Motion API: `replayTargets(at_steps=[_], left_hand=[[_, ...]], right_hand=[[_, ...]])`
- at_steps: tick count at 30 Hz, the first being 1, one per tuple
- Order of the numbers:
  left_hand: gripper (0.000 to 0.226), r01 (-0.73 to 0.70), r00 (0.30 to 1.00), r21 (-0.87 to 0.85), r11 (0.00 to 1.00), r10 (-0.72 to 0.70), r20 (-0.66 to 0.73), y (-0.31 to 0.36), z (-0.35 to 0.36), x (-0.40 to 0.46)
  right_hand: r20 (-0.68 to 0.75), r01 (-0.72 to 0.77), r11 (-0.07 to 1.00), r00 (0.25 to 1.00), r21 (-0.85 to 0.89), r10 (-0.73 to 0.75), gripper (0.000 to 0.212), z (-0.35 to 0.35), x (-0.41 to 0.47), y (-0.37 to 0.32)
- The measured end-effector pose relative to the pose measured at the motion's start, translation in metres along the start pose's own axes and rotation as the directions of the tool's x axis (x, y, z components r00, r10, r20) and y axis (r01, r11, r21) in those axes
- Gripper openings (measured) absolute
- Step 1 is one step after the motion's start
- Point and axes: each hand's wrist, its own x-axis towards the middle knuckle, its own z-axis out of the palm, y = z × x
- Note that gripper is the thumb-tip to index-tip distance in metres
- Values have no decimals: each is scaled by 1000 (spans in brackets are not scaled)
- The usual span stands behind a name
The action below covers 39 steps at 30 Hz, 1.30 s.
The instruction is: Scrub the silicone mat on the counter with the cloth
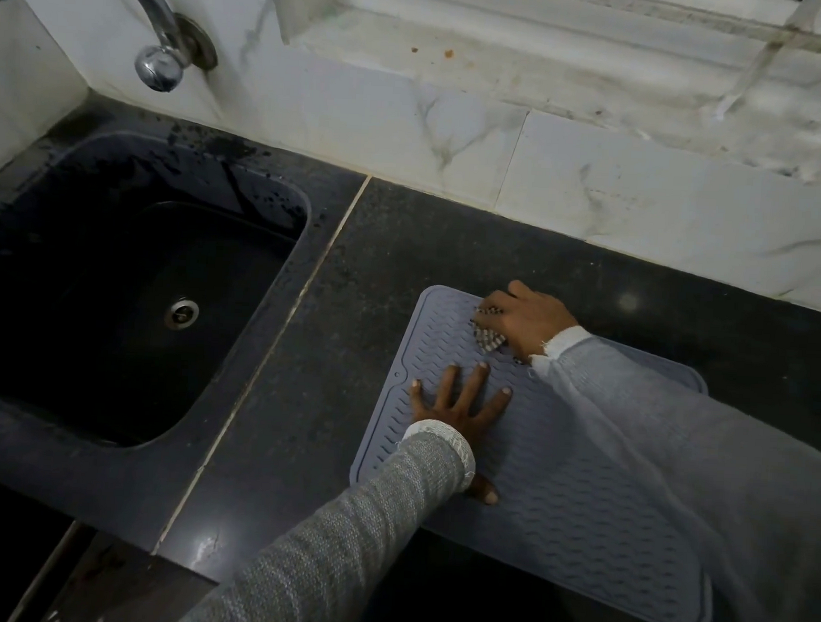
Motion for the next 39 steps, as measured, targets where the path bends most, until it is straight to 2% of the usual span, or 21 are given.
replayTargets(at_steps=[2, 3, 8, 12, 14, 16, 18, 21, 24, 26, 29, 31, 33, 35, 39], left_hand=[[129, -3, 1000, -12, 1000, 3, 3, -1, 0, -1], [129, -3, 1000, -10, 1000, 3, 9, 0, -1, -1], [129, 10, 1000, 2, 1000, -10, -6, 2, 0, -2], [130, 7, 1000, 0, 1000, -7, -9, 1, 1, -2], [130, 5, 1000, -2, 1000, -5, -13, 1, 0, -2], [130, 2, 1000, -2, 1000, -2, -23, 1, 0, -4], [129, -1, 1000, 1, 1000, 1, -27, 2, 0, -5], [127, -10, 1000, 2, 1000, 10, 11, 2, -2, -4], [128, -12, 1000, -7, 1000, 12, 15, 0, -2, -3], [129, -3, 1000, -14, 1000, 3, -7, 1, 0, -3], [129, -2, 1000, -8, 1000, 2, -18, 1, 1, -2], [130, -8, 1000, -12, 1000, 7, -21, 1, 2, -2], [130, -7, 1000, -17, 1000, 6, -18, 2, 1, -2], [130, 1, 1000, -4, 1000, -1, 1, 2, 1, -1], [128, 4, 999, 21, 1000, -4, 40, 2, 1, 3]], right_hand=[[-102, -9, 997, 995, 75, 17, 45, -7, 16, -16], [-104, -13, 994, 994, 111, 25, 45, -9, 22, -26], [-27, -11, 998, 1000, 57, 13, 54, 2, 20, -29], [129, -18, 999, 992, 38, 13, 58, 11, 1, 3], [93, -24, 997, 996, 76, 17, 52, 6, 3, 2], [-41, 1, 998, 999, 66, 2, 45, -3, 15, -8], [-127, 44, 998, 991, 32, -40, 56, -13, 34, -23], [-72, 127, 992, 989, -20, -128, 69, -21, 53, -43], [29, 54, 998, 998, -25, -53, 62, -10, 52, -38], [41, 73, 997, 996, 6, -73, 53, 2, 40, -21], [92, 39, 999, 995, 32, -41, 57, 10, 24, -1], [60, 14, 999, 998, 42, -17, 54, 6, 23, -2], [-77, 32, 999, 997, 38, -29, 46, -3, 29, -15], [-147, 72, 997, 987, 38, -66, 44, -13, 39, -34], [-55, 143, 986, 988, -86, -148, 55, -8, 49, -48]])
